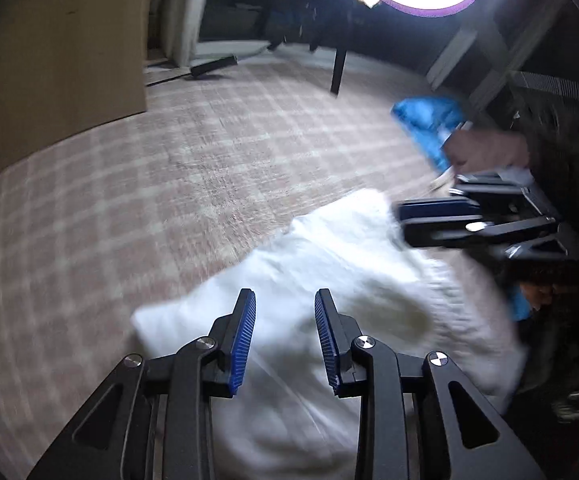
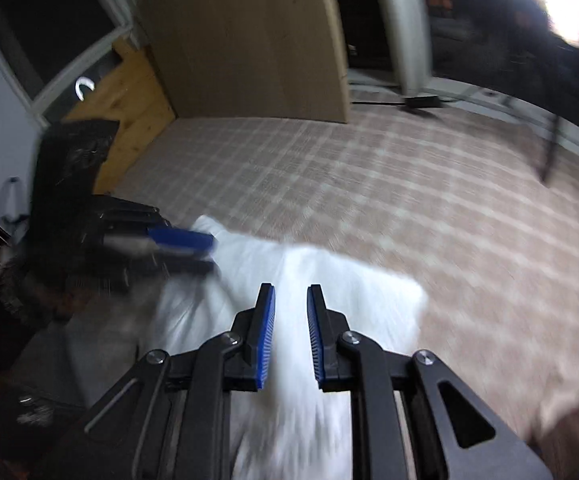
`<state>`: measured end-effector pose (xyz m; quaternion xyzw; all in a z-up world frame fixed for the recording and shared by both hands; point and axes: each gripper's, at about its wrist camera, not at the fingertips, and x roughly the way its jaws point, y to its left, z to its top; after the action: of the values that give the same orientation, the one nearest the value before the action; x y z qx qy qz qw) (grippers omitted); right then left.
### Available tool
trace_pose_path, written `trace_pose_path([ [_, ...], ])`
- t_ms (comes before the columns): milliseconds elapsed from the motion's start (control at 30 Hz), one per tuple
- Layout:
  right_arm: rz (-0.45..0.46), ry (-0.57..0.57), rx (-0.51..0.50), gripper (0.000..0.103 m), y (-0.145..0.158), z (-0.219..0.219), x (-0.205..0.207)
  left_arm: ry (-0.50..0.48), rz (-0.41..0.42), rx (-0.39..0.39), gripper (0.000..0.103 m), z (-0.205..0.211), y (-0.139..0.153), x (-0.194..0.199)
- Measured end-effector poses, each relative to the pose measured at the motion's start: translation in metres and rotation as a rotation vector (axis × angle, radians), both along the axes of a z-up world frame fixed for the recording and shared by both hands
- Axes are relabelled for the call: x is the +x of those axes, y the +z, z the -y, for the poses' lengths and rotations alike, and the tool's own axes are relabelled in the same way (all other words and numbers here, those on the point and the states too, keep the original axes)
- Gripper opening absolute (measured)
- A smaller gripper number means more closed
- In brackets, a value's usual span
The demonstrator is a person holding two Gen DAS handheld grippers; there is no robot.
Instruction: Fold clothes
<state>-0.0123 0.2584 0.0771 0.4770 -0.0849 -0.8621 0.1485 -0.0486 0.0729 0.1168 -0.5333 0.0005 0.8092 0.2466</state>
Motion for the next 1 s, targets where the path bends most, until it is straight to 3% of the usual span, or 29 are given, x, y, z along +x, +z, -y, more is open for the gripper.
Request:
trace_pose_path([
  [67,0.047,0.009,0.119,0.007,-0.028,0.007,-0.018,0.003,0.001,-0.054,0.028,-0.002,-0.018,-0.006],
  [100,0.061,0.001,0.149,0.007,-0.037,0.006,-0.022,0.02,0.02,-0.041,0.026,0.006,-0.025,-0.007],
  [133,0.061,-0.026,0.126,0.001,-0.036,-0.004,-0.02,0.04,0.027,-0.001,0.023,0.018,-0.027,-0.005],
  [200,0.059,-0.082,0.081,0.0,-0.034,-0.024,-0.017,0.089,0.035,0.057,0.013,0.04,-0.026,-0.002],
  [267,0.058,-0.138,0.036,0.001,-0.032,-0.043,-0.013,0.132,0.026,0.074,0.013,0.052,-0.018,0.002],
  [367,0.029,-0.173,-0.024,0.003,-0.023,-0.055,-0.009,0.124,-0.025,0.056,0.017,0.043,-0.004,0.006],
  [500,0.012,-0.077,0.015,0.003,-0.018,-0.018,-0.014,0.068,-0.055,0.044,0.019,0.025,0.009,0.012],
  [567,0.004,-0.036,0.053,0.003,-0.02,-0.005,-0.011,0.053,-0.069,0.082,0.024,0.022,0.012,0.016],
  [600,0.007,-0.038,0.071,0.003,-0.023,-0.006,-0.008,0.049,-0.081,0.079,0.032,0.022,0.012,0.021],
  [633,0.023,-0.066,0.097,0.003,-0.027,-0.013,-0.008,0.056,-0.088,0.035,0.036,0.023,0.006,0.024],
  [733,0.109,-0.216,0.173,0.003,-0.038,-0.053,0.0,0.12,-0.019,-0.116,0.032,0.042,-0.021,0.028],
  [800,0.115,-0.283,0.121,0.003,-0.033,-0.072,0.005,0.198,0.016,-0.024,0.032,0.065,-0.017,0.028],
  [900,0.089,-0.297,-0.002,0.014,-0.022,-0.079,-0.003,0.243,-0.077,-0.015,0.039,0.076,0.004,0.019],
  [933,0.093,-0.3,-0.009,0.02,-0.024,-0.077,-0.01,0.24,-0.08,0.008,0.048,0.077,0.007,0.014],
  [1000,0.11,-0.307,-0.026,0.022,-0.03,-0.075,-0.024,0.26,-0.075,0.041,0.049,0.078,0.008,0.0],
])
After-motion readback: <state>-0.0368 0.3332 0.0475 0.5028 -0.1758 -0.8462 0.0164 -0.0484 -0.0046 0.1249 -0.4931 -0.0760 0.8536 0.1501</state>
